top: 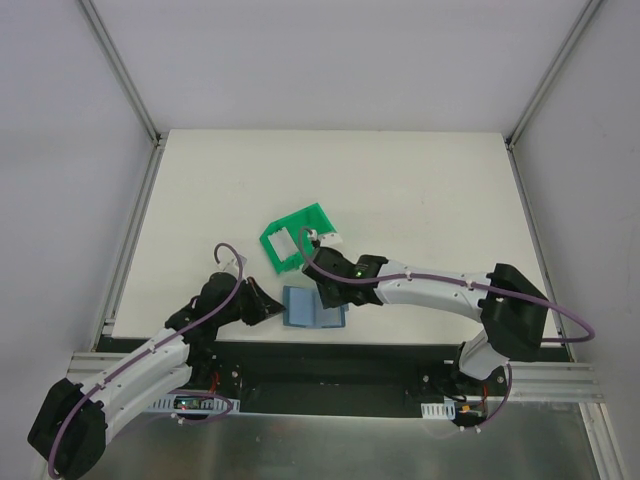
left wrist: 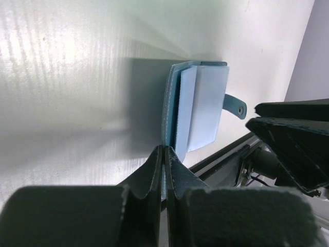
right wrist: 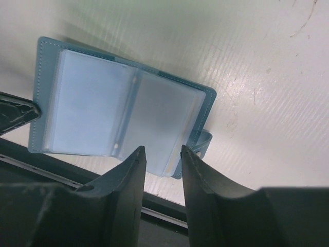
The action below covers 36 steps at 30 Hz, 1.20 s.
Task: Put the credit cards into the card holder
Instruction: Turn over the card slot in the card holder.
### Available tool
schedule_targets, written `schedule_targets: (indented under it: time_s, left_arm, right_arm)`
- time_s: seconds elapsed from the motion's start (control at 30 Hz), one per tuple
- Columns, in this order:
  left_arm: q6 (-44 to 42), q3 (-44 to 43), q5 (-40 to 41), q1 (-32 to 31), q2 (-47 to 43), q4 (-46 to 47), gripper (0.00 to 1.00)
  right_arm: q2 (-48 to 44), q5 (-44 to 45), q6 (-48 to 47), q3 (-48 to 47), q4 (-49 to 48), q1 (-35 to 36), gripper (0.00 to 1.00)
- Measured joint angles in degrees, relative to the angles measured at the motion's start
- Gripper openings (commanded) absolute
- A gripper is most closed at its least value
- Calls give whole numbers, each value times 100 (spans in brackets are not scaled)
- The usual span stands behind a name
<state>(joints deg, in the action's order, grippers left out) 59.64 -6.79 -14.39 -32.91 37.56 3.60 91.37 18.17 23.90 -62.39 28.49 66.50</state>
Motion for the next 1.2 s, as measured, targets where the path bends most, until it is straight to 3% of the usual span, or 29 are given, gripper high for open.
schedule_targets:
  time_s: [0.33, 1.0, 1.2]
  left_arm:
    - [267, 199, 116, 0, -133, -4, 0]
    - [706, 374, 339, 0, -118, -2, 0]
    - [741, 374, 459, 0, 111, 0, 0]
  right_arm:
    - [2, 4, -138, -352, 46, -59, 38]
    - [-367, -909, -455, -315, -820, -813, 55]
    - [-286, -1150, -597, -433, -879, -1062, 56]
